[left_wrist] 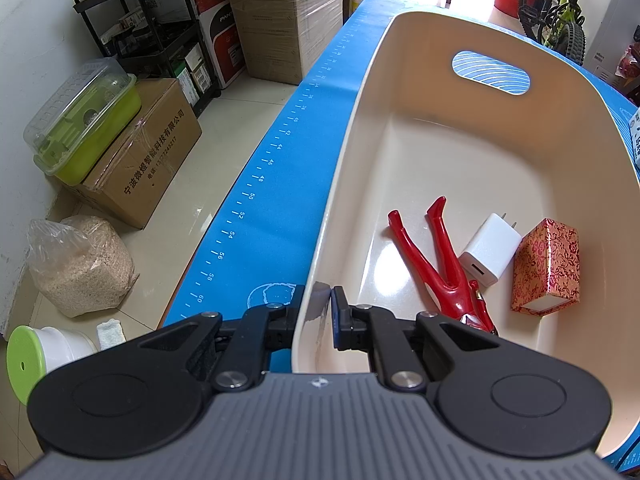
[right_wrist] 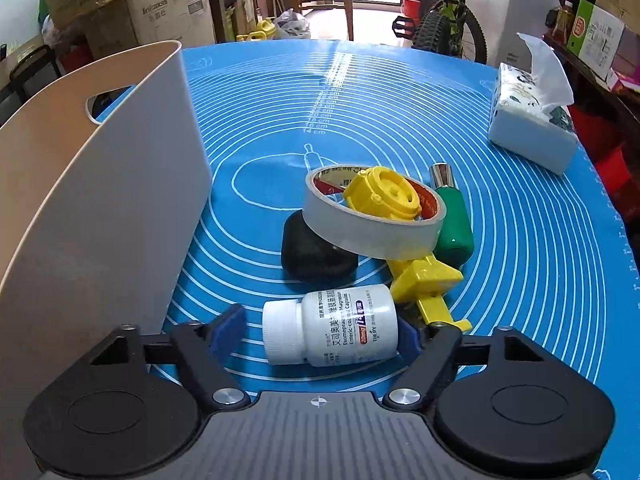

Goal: Organize rigid objects
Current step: 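Grasp the white pill bottle with the right gripper and lift it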

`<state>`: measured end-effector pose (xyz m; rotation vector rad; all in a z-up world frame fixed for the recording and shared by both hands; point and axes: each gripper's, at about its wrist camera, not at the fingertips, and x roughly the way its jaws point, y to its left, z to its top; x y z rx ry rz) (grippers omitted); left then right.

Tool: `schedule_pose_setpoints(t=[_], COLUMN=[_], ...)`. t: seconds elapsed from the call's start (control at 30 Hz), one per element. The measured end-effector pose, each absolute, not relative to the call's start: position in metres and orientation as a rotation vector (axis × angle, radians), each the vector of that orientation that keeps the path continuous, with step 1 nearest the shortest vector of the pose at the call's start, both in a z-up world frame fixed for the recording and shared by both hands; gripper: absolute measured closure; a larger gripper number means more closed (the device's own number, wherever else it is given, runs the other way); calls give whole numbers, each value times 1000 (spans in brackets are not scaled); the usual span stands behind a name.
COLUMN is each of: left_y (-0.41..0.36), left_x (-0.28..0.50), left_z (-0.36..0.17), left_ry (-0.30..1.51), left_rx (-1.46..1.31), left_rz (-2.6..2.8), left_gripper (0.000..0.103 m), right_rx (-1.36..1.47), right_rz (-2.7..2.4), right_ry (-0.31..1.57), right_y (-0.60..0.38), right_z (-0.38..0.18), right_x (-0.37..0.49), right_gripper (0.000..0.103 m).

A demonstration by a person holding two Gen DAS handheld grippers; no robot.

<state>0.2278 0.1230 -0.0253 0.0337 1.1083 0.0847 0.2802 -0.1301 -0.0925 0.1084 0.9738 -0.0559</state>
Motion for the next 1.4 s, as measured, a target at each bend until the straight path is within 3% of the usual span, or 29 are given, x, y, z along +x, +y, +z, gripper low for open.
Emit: schedule_pose_setpoints(t=[0.07, 0.43, 1.07, 1.4], left_y=[123, 123, 123, 123], left_x=[228, 228, 228, 228], left_z=[-25, -25, -25, -26], left_ry=[1109, 1109, 1109, 1109], left_rx=[33, 33, 34, 36], left_rz=[85, 85, 85, 86], left_gripper=[89, 89, 89, 89], right_rx=[87, 77, 202, 73], right_rz=[-70, -63, 51, 231], right_ry=[970, 943, 576, 607], right_y=[-129, -123, -94, -31], right_z=[-91, -70, 41, 35], right_x=[279, 269, 227, 229], right_gripper=[38, 38, 38, 38])
